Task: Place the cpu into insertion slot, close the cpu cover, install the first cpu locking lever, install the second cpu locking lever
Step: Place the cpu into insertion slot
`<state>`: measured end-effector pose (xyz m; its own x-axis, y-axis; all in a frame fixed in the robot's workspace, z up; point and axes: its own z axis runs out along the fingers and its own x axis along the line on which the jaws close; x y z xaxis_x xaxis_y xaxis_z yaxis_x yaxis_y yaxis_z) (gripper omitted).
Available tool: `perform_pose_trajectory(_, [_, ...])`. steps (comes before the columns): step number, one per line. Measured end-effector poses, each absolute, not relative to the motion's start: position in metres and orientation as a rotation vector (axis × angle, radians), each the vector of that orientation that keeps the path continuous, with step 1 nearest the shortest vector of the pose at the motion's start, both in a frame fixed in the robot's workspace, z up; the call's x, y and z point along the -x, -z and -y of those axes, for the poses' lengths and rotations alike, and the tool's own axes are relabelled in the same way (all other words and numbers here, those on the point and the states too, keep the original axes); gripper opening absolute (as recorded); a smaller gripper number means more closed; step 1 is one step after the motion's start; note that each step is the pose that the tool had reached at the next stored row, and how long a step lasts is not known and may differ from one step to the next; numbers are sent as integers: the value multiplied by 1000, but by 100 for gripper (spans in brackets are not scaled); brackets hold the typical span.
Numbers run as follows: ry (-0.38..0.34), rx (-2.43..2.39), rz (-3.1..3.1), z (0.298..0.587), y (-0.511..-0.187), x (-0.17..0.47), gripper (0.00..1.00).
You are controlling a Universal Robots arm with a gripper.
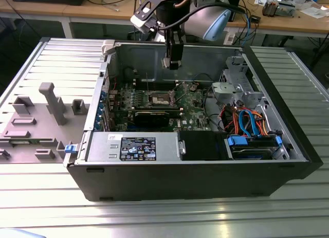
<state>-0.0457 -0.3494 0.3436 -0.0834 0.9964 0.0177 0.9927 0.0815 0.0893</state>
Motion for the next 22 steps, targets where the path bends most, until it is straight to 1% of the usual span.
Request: perform_pose_trajectory(22, [-116,-2135,-2237,349,-341,46,54])
